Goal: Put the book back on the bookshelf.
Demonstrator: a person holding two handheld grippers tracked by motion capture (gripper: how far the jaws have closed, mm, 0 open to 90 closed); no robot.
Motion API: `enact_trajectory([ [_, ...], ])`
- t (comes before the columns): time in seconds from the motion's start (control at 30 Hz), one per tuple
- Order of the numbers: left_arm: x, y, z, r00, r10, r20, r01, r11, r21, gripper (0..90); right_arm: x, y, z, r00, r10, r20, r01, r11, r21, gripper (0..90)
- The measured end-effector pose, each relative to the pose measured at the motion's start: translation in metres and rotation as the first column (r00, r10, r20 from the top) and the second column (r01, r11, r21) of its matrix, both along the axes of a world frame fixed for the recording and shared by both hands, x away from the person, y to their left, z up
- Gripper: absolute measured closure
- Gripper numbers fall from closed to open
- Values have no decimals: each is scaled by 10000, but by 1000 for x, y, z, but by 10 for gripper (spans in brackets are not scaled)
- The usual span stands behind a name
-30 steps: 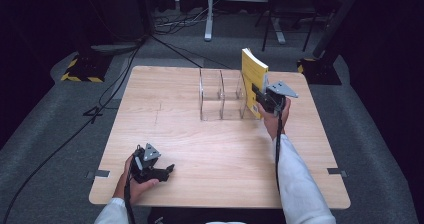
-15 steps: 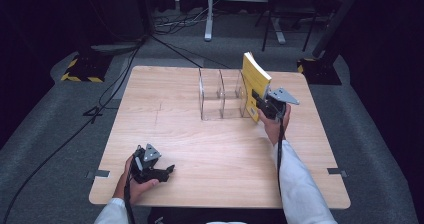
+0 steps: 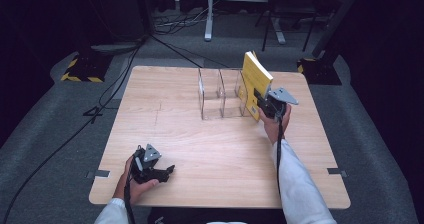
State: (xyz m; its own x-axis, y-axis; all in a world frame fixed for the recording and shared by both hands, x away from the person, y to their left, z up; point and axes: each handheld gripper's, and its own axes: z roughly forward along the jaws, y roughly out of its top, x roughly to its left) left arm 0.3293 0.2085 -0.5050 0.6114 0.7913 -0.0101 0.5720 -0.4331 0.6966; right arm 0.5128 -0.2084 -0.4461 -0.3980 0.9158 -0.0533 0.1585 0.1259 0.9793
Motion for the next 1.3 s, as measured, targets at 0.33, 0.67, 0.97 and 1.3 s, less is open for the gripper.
enact_trajectory([
  [0.33,0,0,0,10000,-8,3,8,10000,6,174,10,-2,1,9994,-344,101,342,9993,138,760],
  [0.67,0,0,0,10000,-32,-12,32,10000,-19,173,5,-2,-3,9999,-108,-18,108,9997,-211,749],
  [0.97,0,0,0,10000,-28,-17,28,10000,2,173,-3,-12,-6,9996,-101,-258,85,9981,-613,699],
  [1.3,0,0,0,10000,-24,-17,24,10000,4,173,-23,-28,-4,9994,43,-338,-71,9964,-839,648],
])
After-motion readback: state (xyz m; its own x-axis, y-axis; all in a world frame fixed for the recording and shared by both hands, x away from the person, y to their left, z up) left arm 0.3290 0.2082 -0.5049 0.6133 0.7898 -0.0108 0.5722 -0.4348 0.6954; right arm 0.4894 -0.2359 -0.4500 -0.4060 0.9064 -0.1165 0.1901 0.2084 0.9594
